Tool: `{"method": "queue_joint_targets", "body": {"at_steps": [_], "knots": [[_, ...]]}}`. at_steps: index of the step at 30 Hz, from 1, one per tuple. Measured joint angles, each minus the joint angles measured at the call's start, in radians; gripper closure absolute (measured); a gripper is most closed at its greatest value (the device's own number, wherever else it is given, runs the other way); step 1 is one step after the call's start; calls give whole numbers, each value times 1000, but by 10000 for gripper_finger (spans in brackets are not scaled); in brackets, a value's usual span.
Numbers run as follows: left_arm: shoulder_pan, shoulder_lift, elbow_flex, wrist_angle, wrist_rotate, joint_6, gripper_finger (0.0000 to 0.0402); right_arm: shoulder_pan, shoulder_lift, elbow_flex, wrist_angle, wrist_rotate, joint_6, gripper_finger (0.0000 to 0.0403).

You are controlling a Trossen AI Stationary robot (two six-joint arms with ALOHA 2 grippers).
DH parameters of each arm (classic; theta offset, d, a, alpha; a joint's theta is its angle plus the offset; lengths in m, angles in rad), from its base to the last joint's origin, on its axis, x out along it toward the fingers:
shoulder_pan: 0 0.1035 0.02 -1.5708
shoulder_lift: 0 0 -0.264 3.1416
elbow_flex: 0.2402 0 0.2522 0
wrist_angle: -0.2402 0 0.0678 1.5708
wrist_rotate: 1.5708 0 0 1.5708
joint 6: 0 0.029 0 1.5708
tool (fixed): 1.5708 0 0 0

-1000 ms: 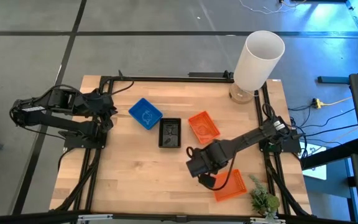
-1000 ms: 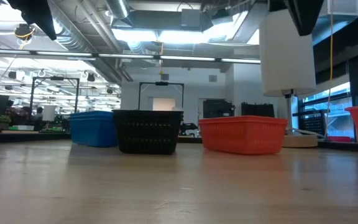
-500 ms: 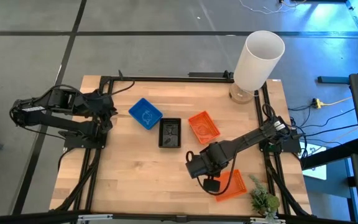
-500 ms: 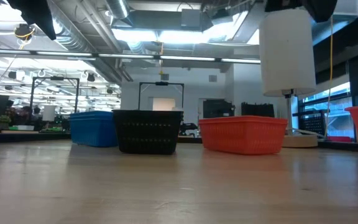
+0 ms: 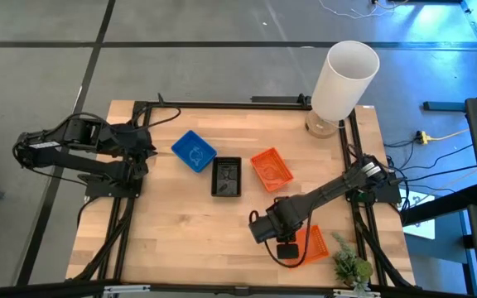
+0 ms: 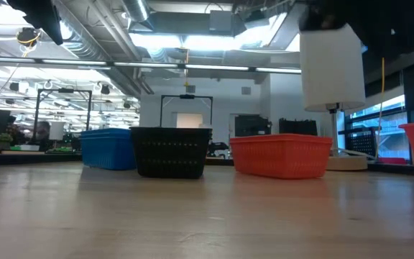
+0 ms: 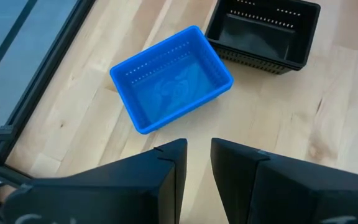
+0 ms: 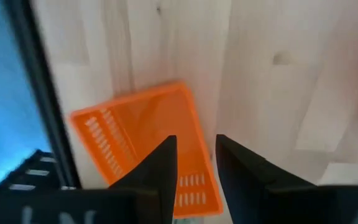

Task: Stack baskets by color
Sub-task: Stack the bottom orange bin on the top orange bin

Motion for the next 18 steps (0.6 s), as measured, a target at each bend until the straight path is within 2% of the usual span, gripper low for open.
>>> {"method": "queue_joint_targets", "body": {"at_steps": [4,13,18], "knots": [[0,0,0,0,0,0,337,7,1,-78,5,-6,0,293],[0,0,0,0,-1,-1,337,6,1,-165,80,-9,-149,302],[0,0,0,0,-26,-2,337,6,0,-212,169,-57,-180,303]]}}
